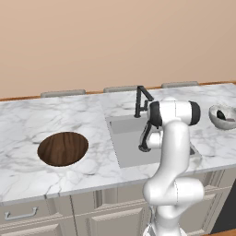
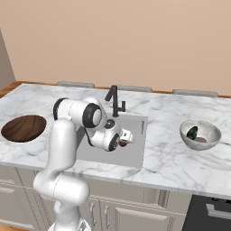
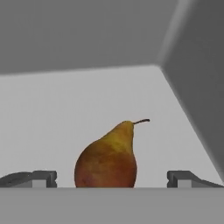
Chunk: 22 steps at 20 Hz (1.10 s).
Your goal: Pick the eggplants from the cabinet and place them in one bowl. Pick the pear from the sink and place it in the other bowl.
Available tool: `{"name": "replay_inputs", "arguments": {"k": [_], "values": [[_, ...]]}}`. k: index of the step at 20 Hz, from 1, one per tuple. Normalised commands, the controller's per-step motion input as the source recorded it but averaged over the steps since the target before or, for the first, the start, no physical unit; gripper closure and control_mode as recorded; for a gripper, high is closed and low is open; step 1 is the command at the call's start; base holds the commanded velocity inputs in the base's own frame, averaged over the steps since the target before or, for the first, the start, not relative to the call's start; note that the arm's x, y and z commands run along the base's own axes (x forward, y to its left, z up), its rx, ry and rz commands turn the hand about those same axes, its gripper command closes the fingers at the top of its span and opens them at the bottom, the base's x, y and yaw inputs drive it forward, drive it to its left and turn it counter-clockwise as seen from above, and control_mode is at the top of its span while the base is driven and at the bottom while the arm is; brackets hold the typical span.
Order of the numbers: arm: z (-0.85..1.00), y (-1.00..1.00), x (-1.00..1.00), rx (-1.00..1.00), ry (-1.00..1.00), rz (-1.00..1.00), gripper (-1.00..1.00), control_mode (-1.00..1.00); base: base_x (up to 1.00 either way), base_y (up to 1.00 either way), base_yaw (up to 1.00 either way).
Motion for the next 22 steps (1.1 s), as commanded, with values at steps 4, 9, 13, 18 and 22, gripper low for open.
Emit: {"name": "replay_inputs", "arguments": {"k": [4, 9, 13, 18, 22], "values": [[-0.18, -0.14, 0.13, 0.00, 0.00, 0.00, -1.00, -1.00, 0.00, 0.00, 0.00], [-0.23, -0.09, 0.09, 0.00, 0.00, 0.00, -1.00, -1.00, 0.00, 0.00, 0.00], [-0.20, -0.06, 0.08, 0.00, 0.00, 0.00, -1.00, -1.00, 0.00, 0.00, 0.00], [-0.21, -0.03, 0.25, 0.00, 0.00, 0.00, -1.00, -1.00, 0.00, 0.00, 0.00], [-0.18, 0.00, 0.47, 0.00, 0.00, 0.00, -1.00, -1.00, 0.00, 0.00, 0.00]]}}
